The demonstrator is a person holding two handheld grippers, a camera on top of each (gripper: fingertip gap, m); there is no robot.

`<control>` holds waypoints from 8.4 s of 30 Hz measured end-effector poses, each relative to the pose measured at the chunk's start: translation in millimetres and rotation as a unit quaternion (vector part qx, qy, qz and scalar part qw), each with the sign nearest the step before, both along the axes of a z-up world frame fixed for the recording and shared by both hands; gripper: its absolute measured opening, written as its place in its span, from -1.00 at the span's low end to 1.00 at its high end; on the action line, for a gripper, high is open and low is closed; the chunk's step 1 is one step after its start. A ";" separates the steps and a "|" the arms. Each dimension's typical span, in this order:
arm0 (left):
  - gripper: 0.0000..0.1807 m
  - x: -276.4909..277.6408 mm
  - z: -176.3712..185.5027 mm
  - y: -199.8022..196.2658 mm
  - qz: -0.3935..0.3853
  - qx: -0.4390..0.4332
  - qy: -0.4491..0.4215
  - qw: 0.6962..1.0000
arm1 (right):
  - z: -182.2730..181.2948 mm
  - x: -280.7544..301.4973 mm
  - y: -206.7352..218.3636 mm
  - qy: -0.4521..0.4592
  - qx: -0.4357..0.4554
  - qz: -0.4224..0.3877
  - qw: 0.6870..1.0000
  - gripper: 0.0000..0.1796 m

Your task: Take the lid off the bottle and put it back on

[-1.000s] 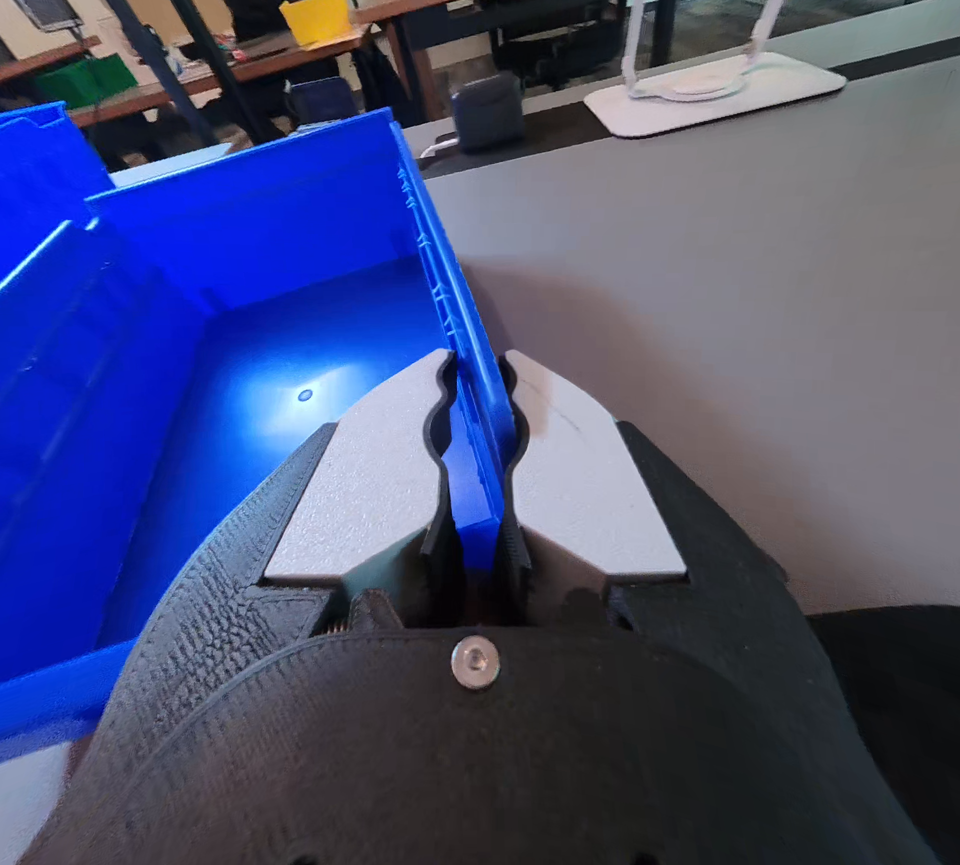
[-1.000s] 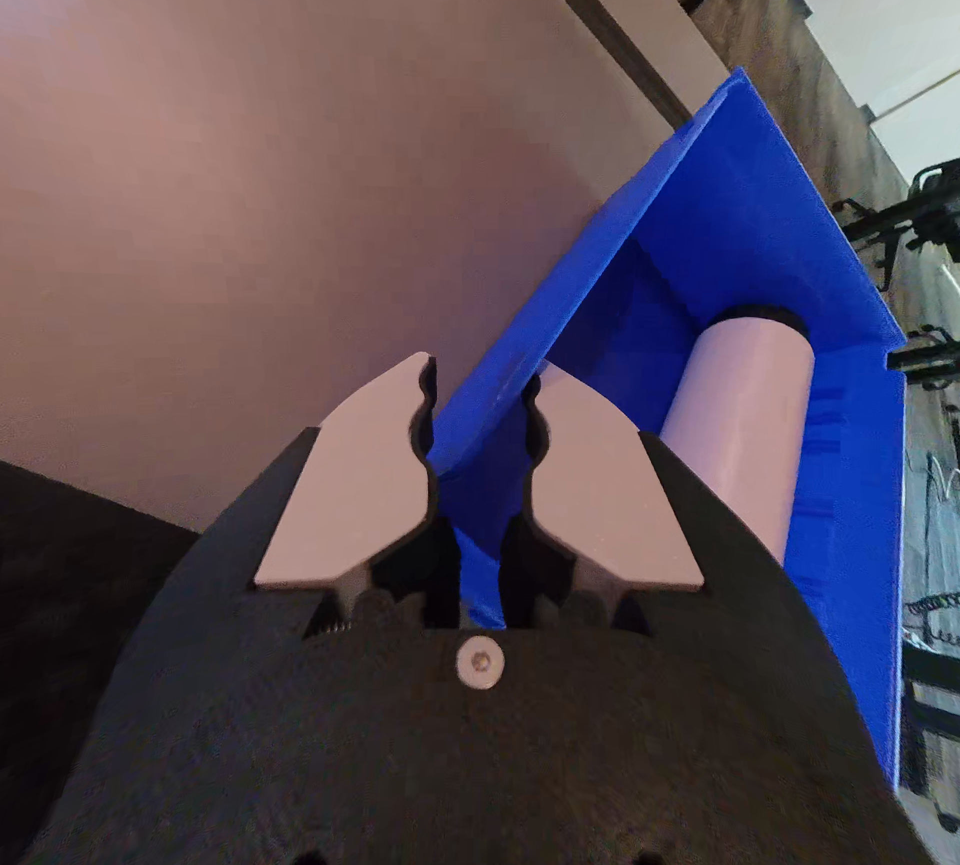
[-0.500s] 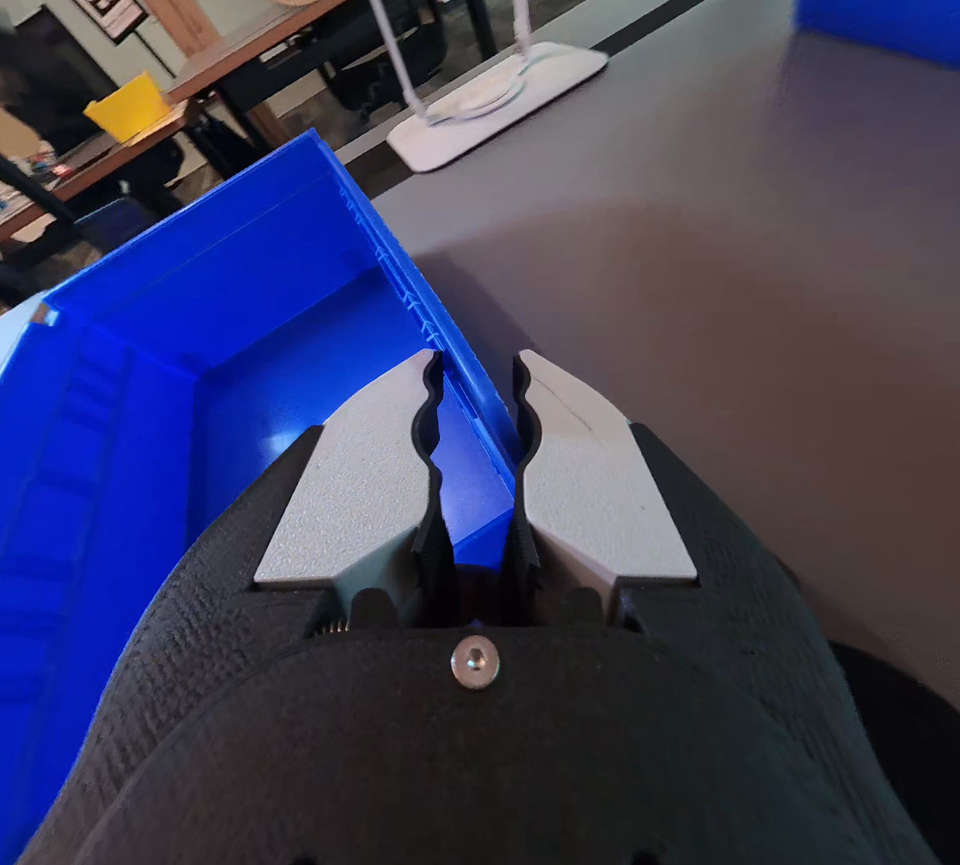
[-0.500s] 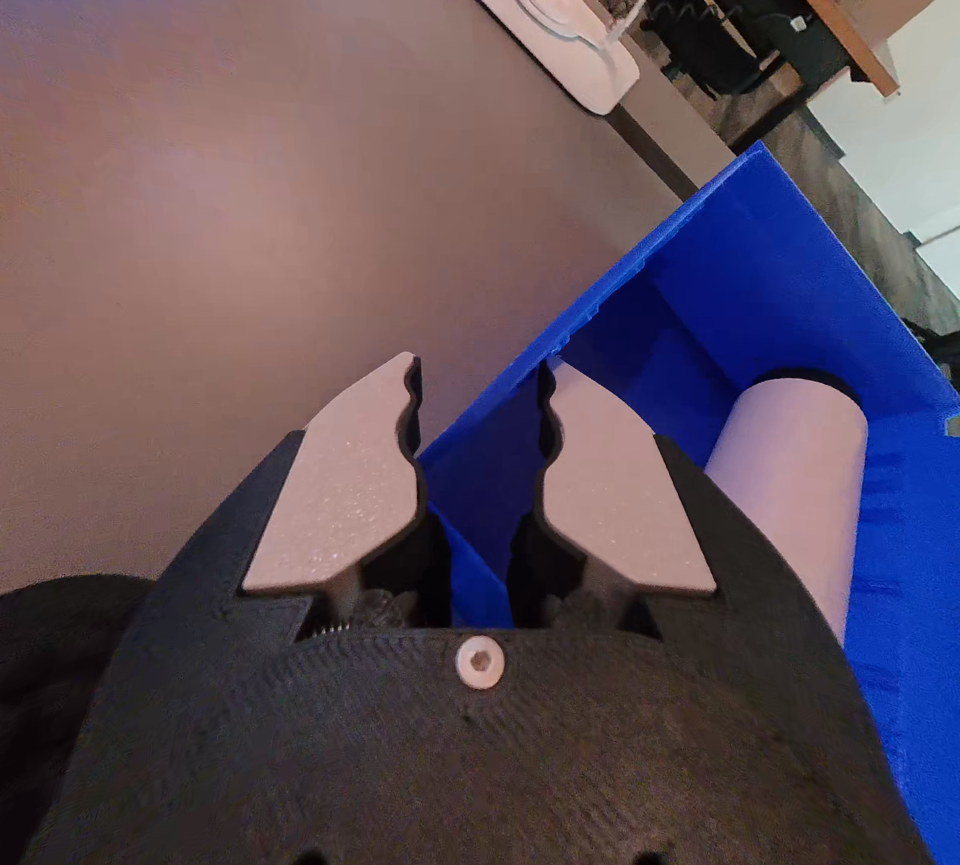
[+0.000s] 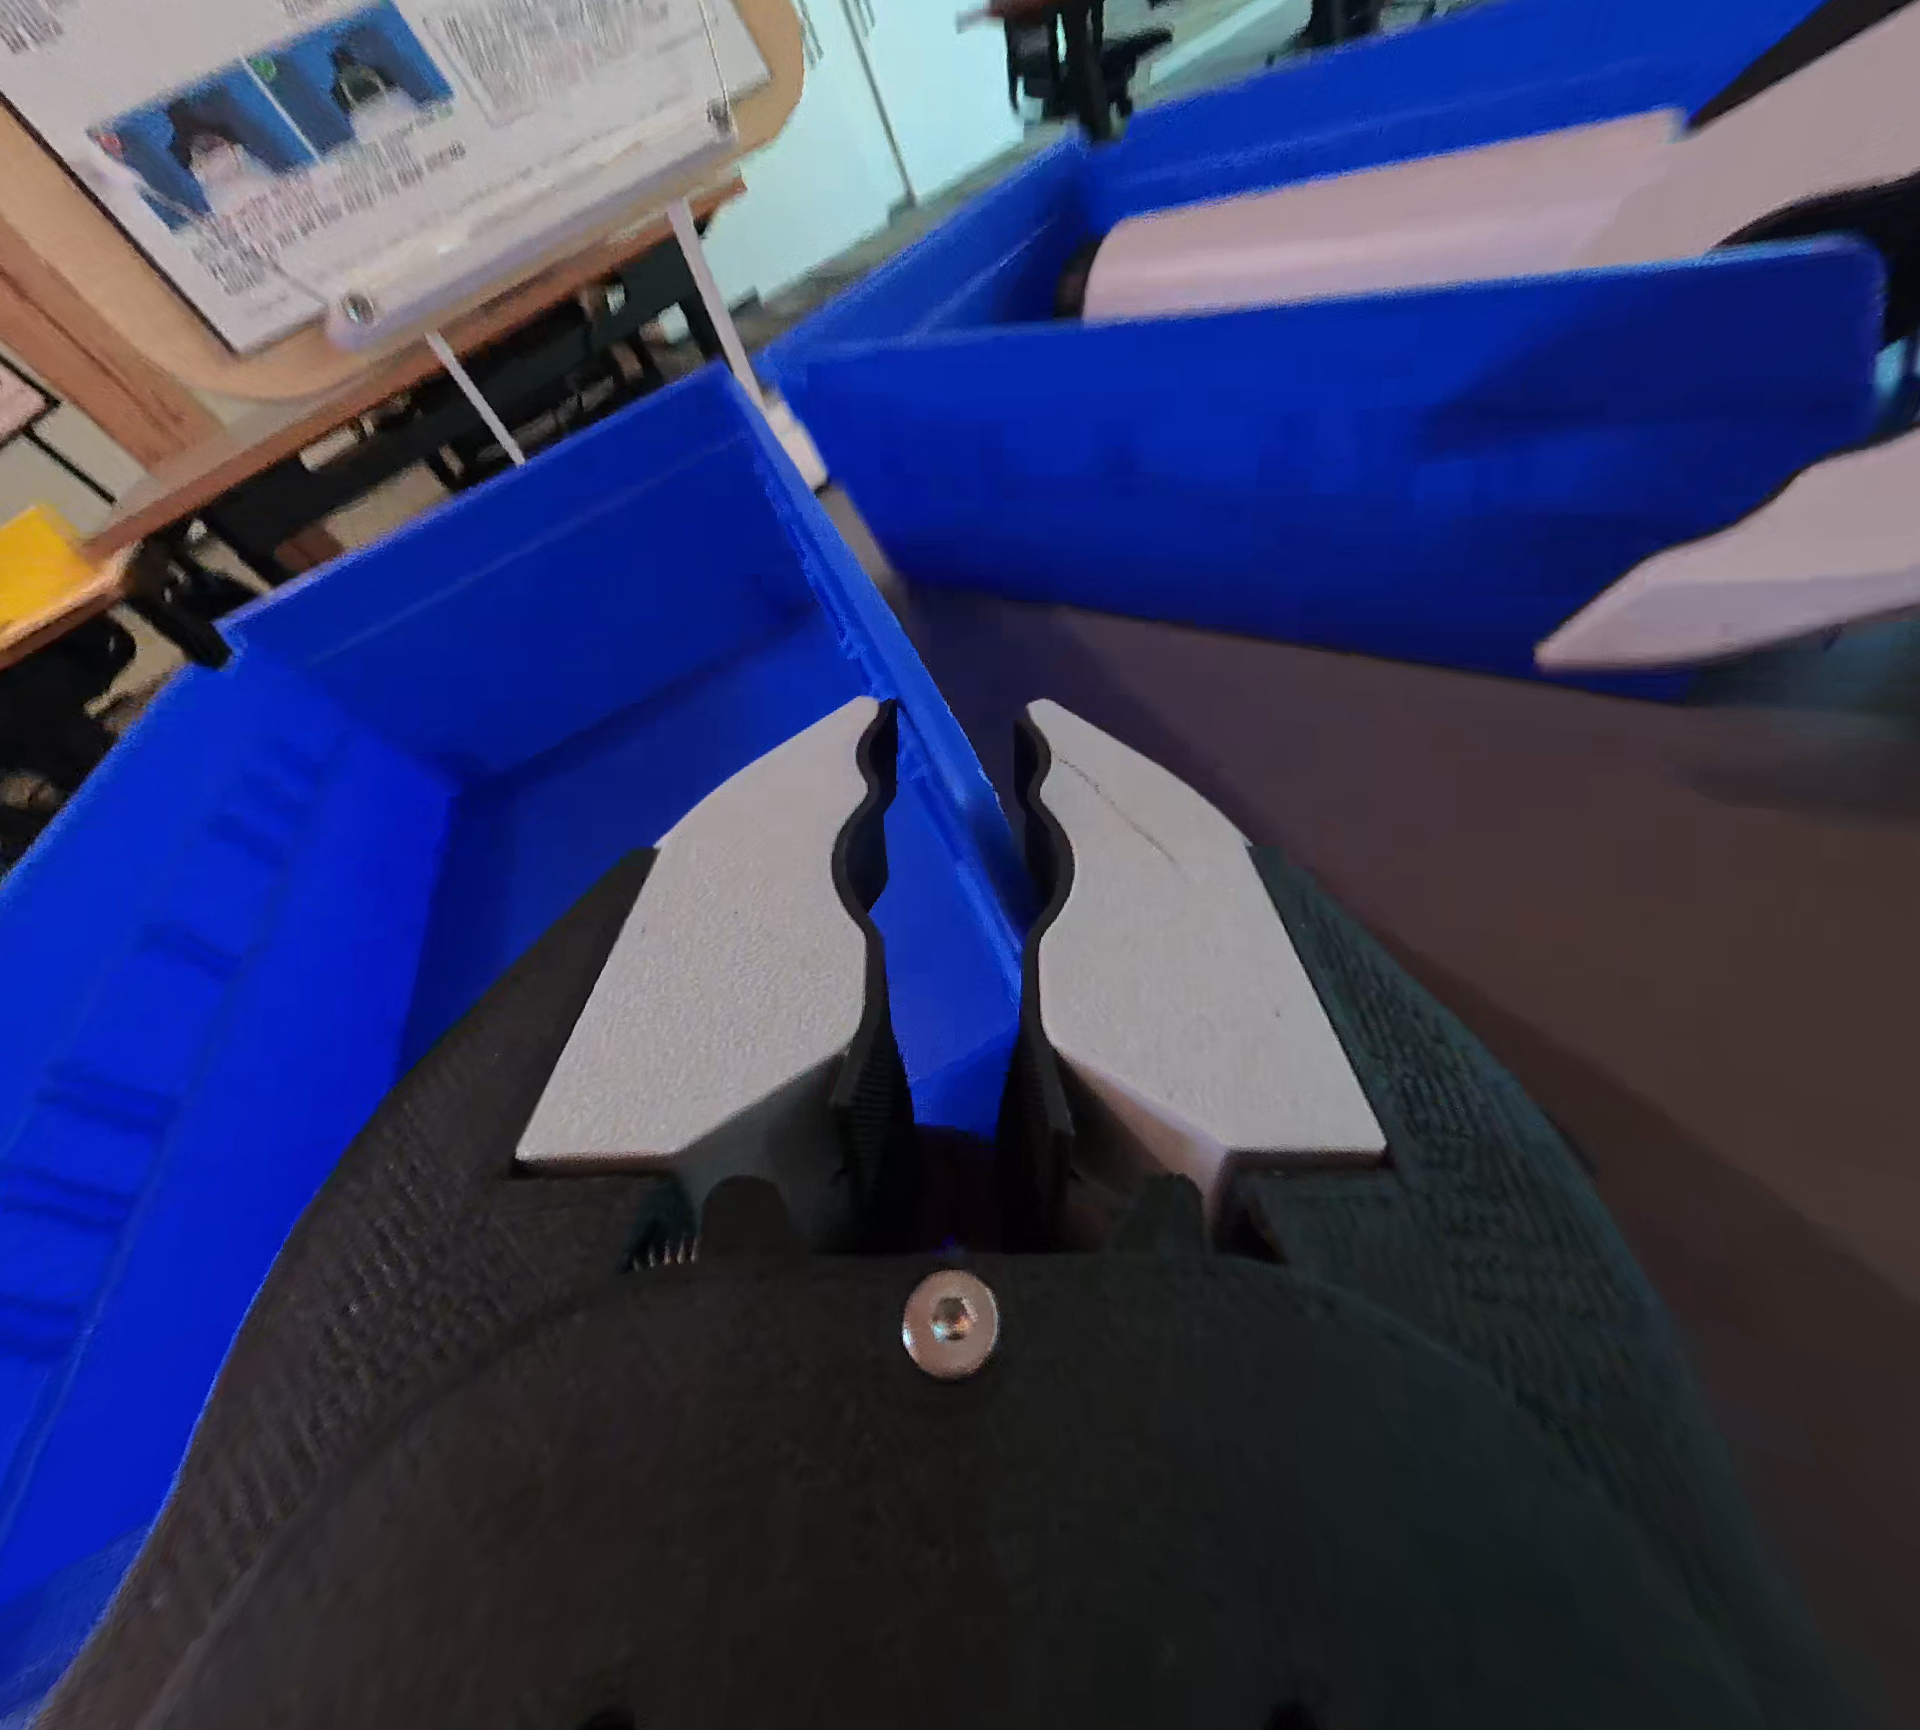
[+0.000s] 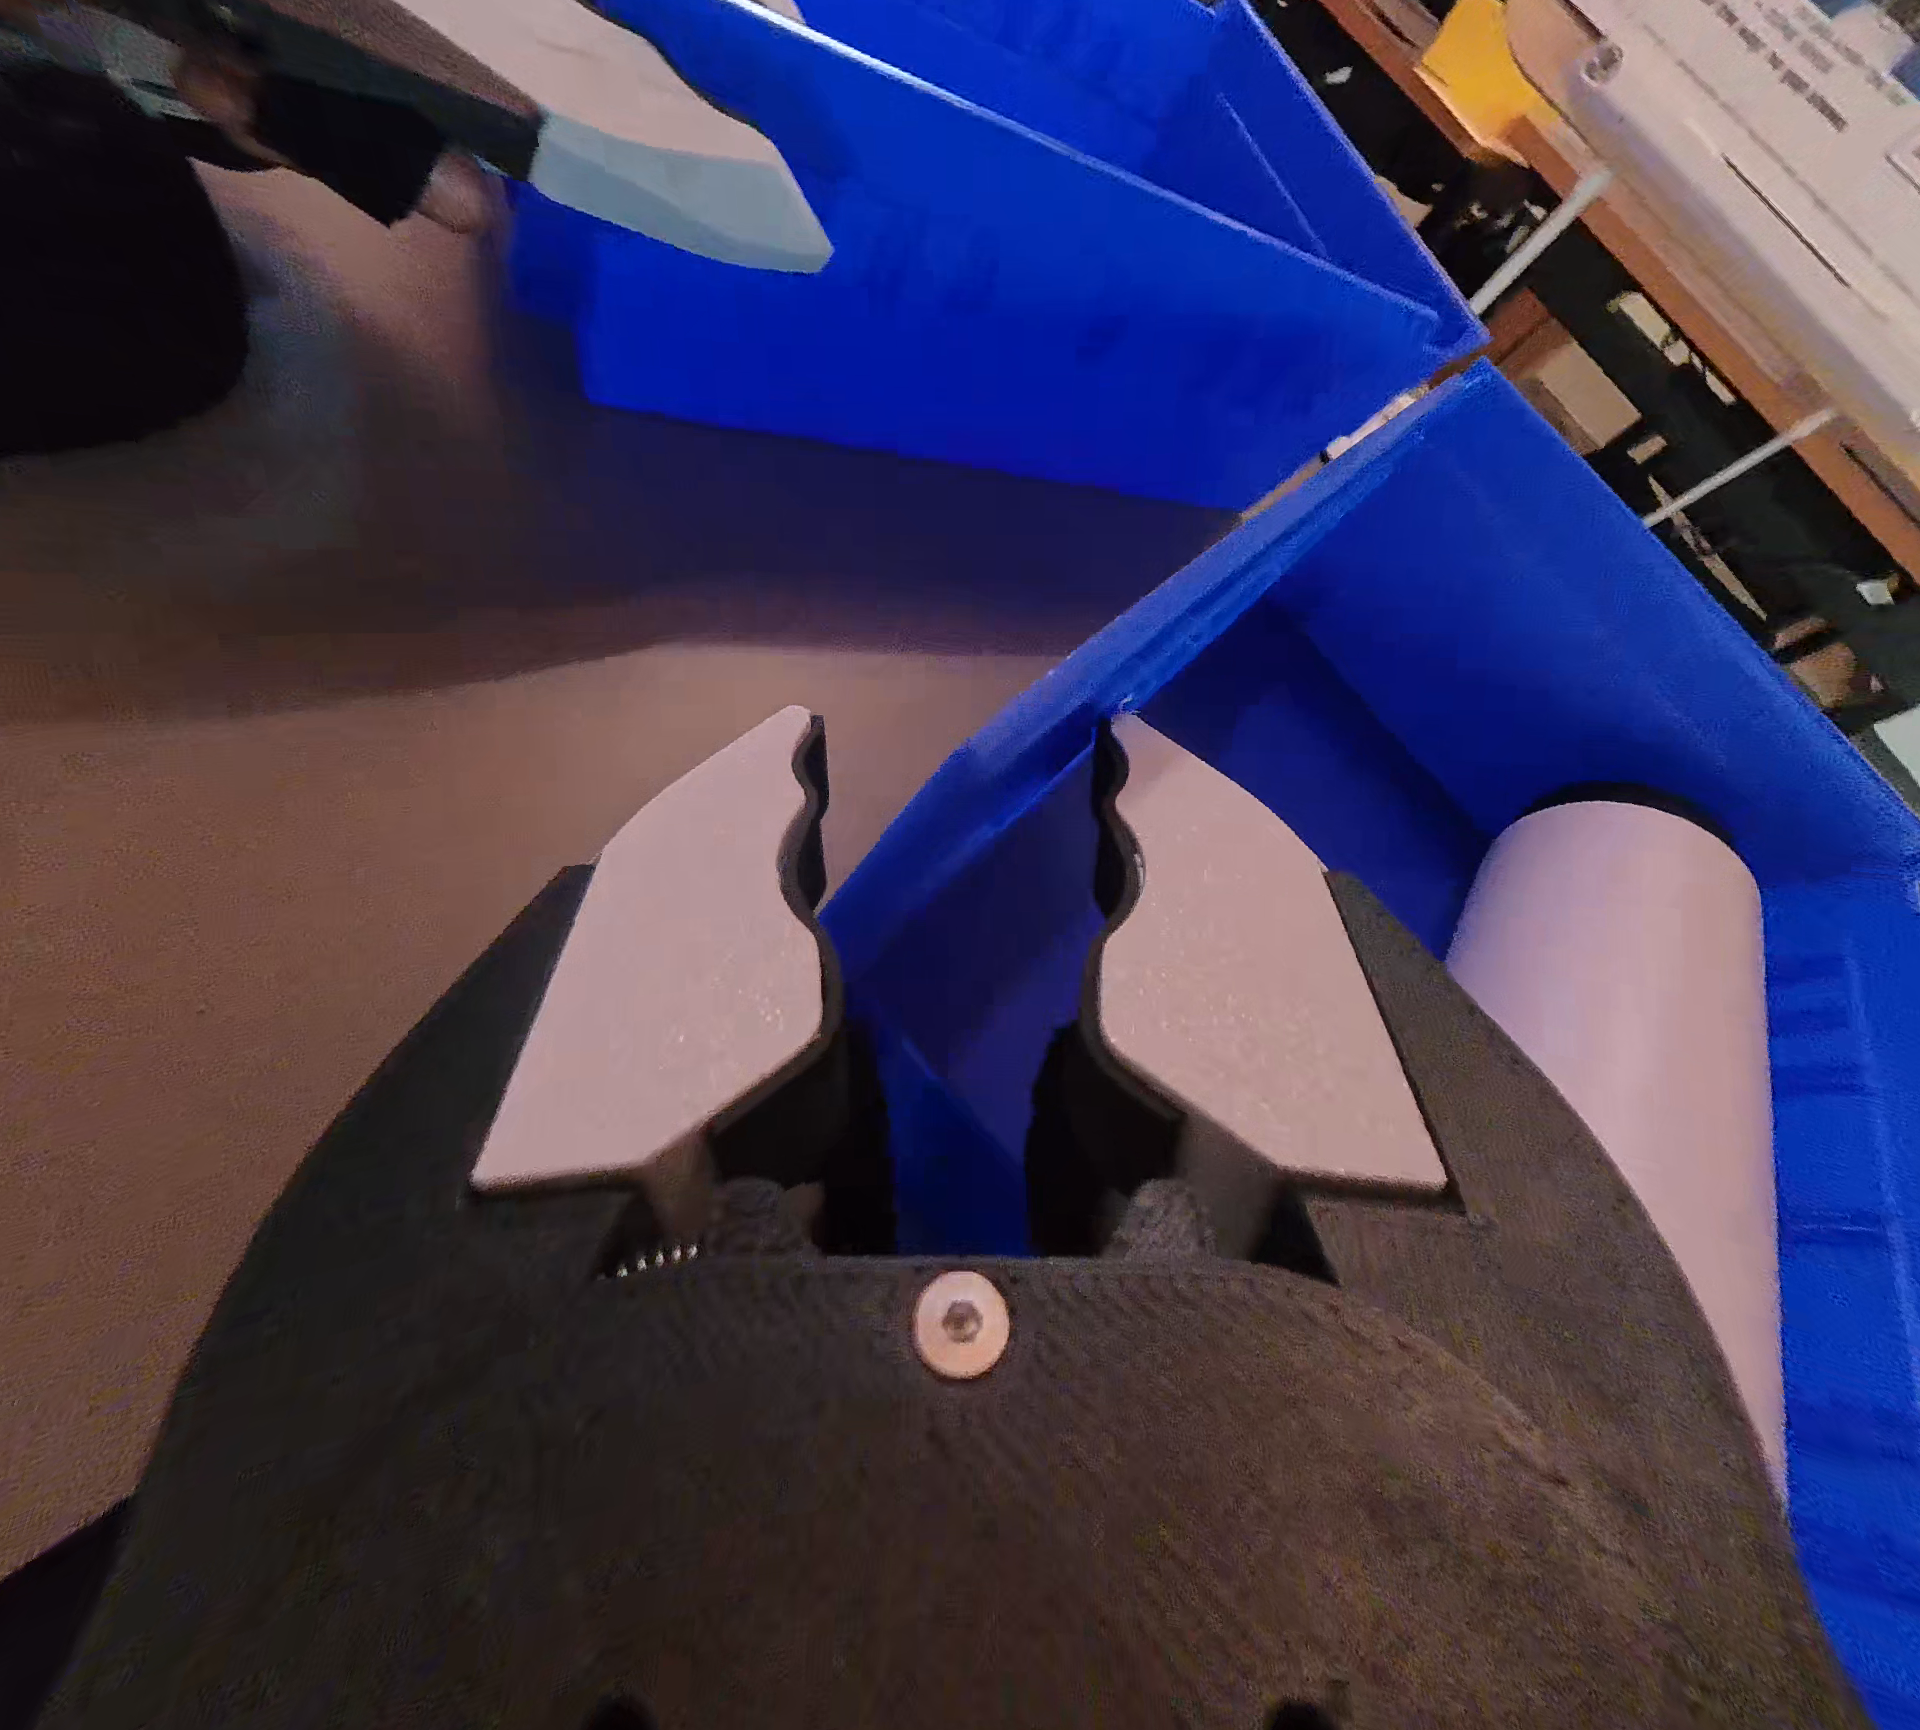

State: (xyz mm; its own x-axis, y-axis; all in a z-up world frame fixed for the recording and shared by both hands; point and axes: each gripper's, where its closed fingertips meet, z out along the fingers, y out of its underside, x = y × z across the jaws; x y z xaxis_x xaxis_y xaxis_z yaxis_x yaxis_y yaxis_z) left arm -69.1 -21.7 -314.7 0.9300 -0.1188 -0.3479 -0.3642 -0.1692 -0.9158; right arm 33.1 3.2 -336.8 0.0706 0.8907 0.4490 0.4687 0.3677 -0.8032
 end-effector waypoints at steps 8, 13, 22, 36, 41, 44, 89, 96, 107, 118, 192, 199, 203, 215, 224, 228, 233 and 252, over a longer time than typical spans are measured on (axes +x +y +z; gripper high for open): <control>-0.42 30.0 79.6 -28.9 -0.045 0.226 -0.144 0.962 | 120.6 34.5 -24.4 0.361 0.078 0.091 0.925 -0.27; -0.21 74.2 54.3 -9.1 -0.060 0.153 -0.220 0.962 | 114.9 129.9 118.0 0.390 0.045 -0.285 0.875 -0.16; -0.06 108.7 -7.4 25.8 -0.028 -0.028 -0.179 0.983 | 8.8 131.2 137.0 0.155 -0.235 -0.336 0.899 -0.92; -0.70 82.1 25.4 36.7 0.052 0.001 -0.078 0.996 | 60.1 129.2 116.9 0.116 -0.058 -0.364 0.922 -0.91; -0.72 61.3 85.7 13.9 0.052 0.065 -0.074 0.994 | 123.3 112.3 89.4 0.155 -0.021 -0.355 0.921 -0.91; -0.72 38.4 111.3 -10.5 0.080 0.086 -0.055 0.992 | 154.7 87.0 71.8 0.165 0.004 -0.332 0.929 -0.91; 0.05 -228.8 51.4 -292.0 0.425 0.026 -0.067 0.902 | 88.3 -195.0 -146.1 0.138 -0.094 0.088 0.982 0.09; -0.07 -179.3 127.9 -253.2 0.368 0.178 0.016 0.912 | 62.6 -117.8 -8.1 0.090 -0.031 -0.159 0.983 0.08; -0.13 -88.1 68.6 -137.9 0.242 0.033 0.043 0.969 | 26.6 -21.1 66.3 -0.064 -0.064 -0.282 0.955 -0.86; -0.79 -109.1 17.3 -113.3 0.295 -0.060 0.065 0.951 | 40.3 65.0 119.9 -0.029 -0.110 -0.336 0.935 -0.89; 0.15 -246.9 -15.3 -76.2 0.176 -0.470 -0.131 0.855 | 70.0 3.5 36.4 0.153 -0.239 0.067 0.957 -0.17; 0.07 -241.7 -61.0 -77.3 0.166 -0.568 -0.134 0.795 | 56.1 9.0 43.8 0.143 -0.242 0.051 0.958 -0.22; 0.05 -245.8 -67.9 -84.5 0.161 -0.579 -0.088 0.794 | 47.5 8.9 46.0 0.129 -0.245 0.046 0.960 -0.23; 0.01 -234.5 136.5 -61.7 0.199 -0.108 0.056 0.973 | 49.2 5.4 34.8 0.138 -0.256 0.081 0.953 -0.29; 0.00 9.9 178.6 -31.4 -0.096 0.200 -0.127 0.967 | 67.2 6.9 30.3 0.194 -0.264 0.106 0.939 -0.34; 0.00 59.3 102.1 10.5 -0.134 0.166 -0.105 0.971 | 84.6 14.7 27.2 0.240 -0.274 0.135 0.922 -0.33; 0.01 83.0 58.9 21.3 -0.170 0.128 -0.099 0.972 | 99.8 17.4 16.3 0.266 -0.291 0.162 0.904 -0.14; 0.00 93.5 56.1 14.9 -0.209 0.103 -0.117 0.965 | 133.3 -49.9 -39.5 0.156 -0.198 0.159 0.955 -0.12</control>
State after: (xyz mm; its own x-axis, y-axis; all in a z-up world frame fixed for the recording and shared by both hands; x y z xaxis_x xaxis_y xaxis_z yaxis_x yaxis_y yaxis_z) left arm 24.4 -6.8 -258.6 0.8718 -0.4510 -0.1911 -0.1408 0.1430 -0.9797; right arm -16.8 -36.3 -203.5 -0.1567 0.9849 0.0738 0.1001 0.0901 -0.9909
